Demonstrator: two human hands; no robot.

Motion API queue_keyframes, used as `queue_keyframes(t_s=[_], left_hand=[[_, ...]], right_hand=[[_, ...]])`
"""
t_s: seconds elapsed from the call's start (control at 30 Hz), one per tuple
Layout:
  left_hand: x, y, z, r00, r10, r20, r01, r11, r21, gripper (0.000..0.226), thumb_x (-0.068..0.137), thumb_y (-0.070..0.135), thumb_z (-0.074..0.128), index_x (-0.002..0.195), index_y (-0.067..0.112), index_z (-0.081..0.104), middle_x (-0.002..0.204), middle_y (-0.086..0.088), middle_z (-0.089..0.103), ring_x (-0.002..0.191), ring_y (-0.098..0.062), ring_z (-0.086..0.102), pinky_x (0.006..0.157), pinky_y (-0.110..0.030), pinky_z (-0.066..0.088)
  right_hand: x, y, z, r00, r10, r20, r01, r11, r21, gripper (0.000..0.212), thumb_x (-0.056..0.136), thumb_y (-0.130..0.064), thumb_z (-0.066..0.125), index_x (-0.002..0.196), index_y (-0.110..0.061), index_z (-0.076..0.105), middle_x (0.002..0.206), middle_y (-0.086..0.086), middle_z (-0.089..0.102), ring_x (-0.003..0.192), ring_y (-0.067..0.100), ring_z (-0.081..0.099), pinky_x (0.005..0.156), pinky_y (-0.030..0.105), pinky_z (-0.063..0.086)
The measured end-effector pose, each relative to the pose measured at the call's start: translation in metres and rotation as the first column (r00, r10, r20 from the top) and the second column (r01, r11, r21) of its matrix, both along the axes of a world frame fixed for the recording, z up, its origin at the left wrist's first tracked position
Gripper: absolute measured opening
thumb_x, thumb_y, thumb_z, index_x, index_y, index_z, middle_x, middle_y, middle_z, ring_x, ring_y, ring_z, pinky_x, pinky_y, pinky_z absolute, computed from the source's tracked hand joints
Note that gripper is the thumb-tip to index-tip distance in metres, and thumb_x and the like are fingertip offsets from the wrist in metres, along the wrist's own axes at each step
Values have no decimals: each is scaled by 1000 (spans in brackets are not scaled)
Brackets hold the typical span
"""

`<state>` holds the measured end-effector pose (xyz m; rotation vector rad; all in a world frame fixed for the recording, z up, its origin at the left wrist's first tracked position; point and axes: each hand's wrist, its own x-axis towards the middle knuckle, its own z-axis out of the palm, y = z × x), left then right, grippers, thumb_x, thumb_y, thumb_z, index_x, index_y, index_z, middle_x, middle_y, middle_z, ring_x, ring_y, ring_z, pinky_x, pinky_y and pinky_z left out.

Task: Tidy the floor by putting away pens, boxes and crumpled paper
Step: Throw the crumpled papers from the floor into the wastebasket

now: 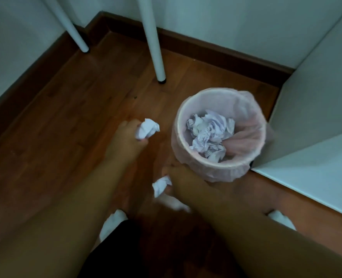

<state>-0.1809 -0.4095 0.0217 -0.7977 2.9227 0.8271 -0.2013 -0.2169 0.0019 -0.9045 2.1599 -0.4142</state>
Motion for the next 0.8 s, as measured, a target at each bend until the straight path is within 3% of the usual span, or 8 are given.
queue_keyframes(t_s=[0.13, 0.2, 0.33, 0.43, 0.57, 0.63, 0.7, 0.8], left_hand=[[-5, 30, 63, 987, 7, -161, -5, 1000, 16, 38, 78, 18, 74, 114, 12, 64, 104, -7, 61, 92, -20, 58, 75, -30, 44], [-5, 48, 86, 980, -12, -197, 18, 1000, 26, 38, 78, 18, 75, 114, 11, 64, 105, -10, 62, 94, -24, 59, 74, -29, 42], [-7, 90, 112, 978, -16, -208, 35, 995, 92, 41, 79, 21, 74, 118, 15, 61, 111, -7, 60, 96, -19, 57, 75, -28, 41], [-12, 122, 123, 984, -12, -176, 36, 990, 138, 54, 82, 26, 77, 131, 21, 53, 126, -4, 52, 111, -17, 54, 81, -26, 40], [-18, 143, 129, 976, 45, -211, 16, 961, 277, 76, 80, 32, 81, 144, 23, 40, 140, 0, 43, 120, -16, 50, 91, -29, 48], [-18, 142, 120, 980, 44, -194, 14, 958, 286, 69, 80, 30, 80, 139, 20, 46, 132, 1, 47, 116, -15, 51, 94, -33, 48], [-20, 139, 107, 987, 73, -144, -33, 965, 259, 58, 82, 24, 77, 134, 16, 52, 129, -4, 53, 114, -19, 55, 94, -38, 50], [-24, 139, 88, 971, 232, -60, -202, 927, 316, 44, 87, 16, 70, 128, 11, 55, 116, -2, 58, 102, -19, 58, 82, -31, 47]], right_hand=[[3, 18, 67, 994, -97, -41, 85, 967, -240, 28, 81, -27, 67, 106, -13, 67, 107, 11, 62, 99, 29, 60, 80, 34, 44], [-9, 35, 93, 976, -207, -64, 182, 944, -277, 25, 80, -24, 70, 103, -13, 70, 101, 10, 66, 95, 27, 63, 81, 33, 47], [-38, 83, 128, 832, -517, -198, 443, 836, -323, 34, 83, -23, 71, 116, -14, 67, 116, 9, 63, 104, 25, 60, 84, 27, 41], [-56, 109, 139, 710, -675, -203, 585, 725, -364, 47, 85, -28, 72, 129, -19, 58, 129, 8, 54, 112, 23, 56, 84, 22, 38], [-65, 121, 141, 749, -646, -147, 581, 748, -321, 68, 84, -29, 74, 145, -23, 43, 146, 6, 43, 126, 24, 49, 100, 28, 41], [-65, 128, 135, 773, -618, -145, 564, 773, -289, 66, 86, -24, 72, 145, -20, 43, 146, 9, 44, 129, 27, 47, 109, 38, 40], [-67, 133, 127, 801, -575, -167, 533, 811, -241, 61, 86, -22, 71, 142, -19, 48, 144, 9, 47, 129, 28, 46, 111, 40, 38], [-70, 133, 113, 871, -424, -249, 402, 905, -136, 51, 82, -28, 73, 130, -19, 60, 135, 7, 57, 124, 28, 51, 107, 41, 41]])
